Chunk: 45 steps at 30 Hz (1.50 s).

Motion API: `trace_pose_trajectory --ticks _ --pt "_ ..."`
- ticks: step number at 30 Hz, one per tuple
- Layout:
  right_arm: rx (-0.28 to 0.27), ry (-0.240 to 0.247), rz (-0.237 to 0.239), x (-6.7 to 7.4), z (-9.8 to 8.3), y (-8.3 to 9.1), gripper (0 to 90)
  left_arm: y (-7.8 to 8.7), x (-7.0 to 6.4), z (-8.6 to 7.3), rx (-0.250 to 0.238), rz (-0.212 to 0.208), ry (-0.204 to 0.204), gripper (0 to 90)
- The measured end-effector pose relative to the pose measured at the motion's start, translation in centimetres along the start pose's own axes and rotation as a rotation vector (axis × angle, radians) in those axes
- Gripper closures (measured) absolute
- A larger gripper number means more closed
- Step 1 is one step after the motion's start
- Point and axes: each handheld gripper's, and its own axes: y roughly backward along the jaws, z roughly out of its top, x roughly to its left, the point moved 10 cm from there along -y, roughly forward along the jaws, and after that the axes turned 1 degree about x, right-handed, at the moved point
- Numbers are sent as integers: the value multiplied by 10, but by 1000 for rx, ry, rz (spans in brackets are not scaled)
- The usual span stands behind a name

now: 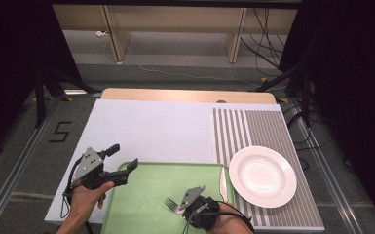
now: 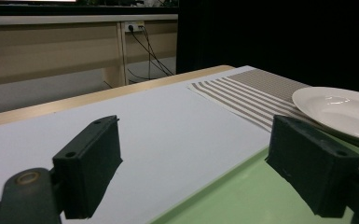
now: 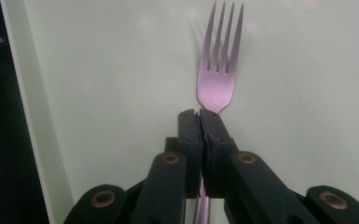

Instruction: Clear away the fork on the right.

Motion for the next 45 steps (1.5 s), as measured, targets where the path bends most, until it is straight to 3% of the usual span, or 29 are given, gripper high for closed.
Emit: trace_pose_trajectory --ticks 10,20,33,45 --pt "40 18 -3 4 -3 -6 900 0 0 0 1 0 0 166" --pt "66 27 -44 -2 -7 -9 900 0 0 0 3 0 1 166" --pt "108 -35 -114 -27 -20 -4 900 0 0 0 2 1 0 166" --pt "130 -98 -129 -47 -34 5 900 0 0 0 1 2 1 166"
